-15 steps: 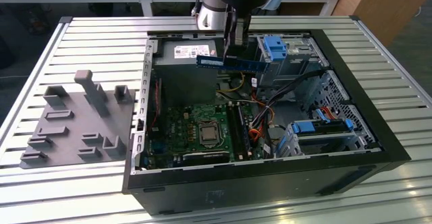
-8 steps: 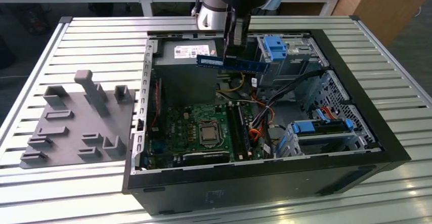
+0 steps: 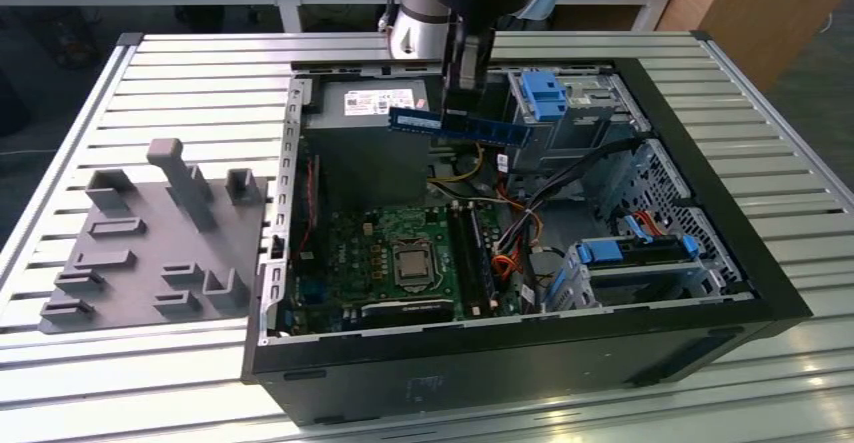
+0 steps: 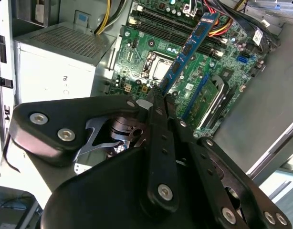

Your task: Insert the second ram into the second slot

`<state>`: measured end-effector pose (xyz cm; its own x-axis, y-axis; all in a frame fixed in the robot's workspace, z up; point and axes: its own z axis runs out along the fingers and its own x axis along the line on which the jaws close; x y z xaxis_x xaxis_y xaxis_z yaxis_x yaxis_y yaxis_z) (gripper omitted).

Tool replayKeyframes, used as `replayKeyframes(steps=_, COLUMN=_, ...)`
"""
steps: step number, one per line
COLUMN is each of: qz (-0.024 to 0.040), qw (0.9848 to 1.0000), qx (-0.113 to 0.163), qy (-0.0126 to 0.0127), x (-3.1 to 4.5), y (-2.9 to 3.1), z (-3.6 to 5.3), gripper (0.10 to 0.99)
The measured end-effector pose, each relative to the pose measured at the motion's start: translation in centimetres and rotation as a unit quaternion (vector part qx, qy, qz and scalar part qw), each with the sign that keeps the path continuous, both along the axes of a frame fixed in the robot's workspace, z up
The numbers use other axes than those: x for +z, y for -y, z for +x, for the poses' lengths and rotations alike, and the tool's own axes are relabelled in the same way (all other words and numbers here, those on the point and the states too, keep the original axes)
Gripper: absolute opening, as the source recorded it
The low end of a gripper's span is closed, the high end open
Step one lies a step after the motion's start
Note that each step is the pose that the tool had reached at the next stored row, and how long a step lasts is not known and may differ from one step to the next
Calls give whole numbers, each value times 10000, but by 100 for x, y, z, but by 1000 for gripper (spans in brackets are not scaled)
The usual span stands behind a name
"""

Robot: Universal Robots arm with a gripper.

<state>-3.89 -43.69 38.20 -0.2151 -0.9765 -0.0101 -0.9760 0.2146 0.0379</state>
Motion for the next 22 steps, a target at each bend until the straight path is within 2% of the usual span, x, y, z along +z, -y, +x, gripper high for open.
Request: replayKeyframes(steps=22, qz=0, qw=9992, qx=-391, qy=0, x=0, y=0, z=0, gripper=137)
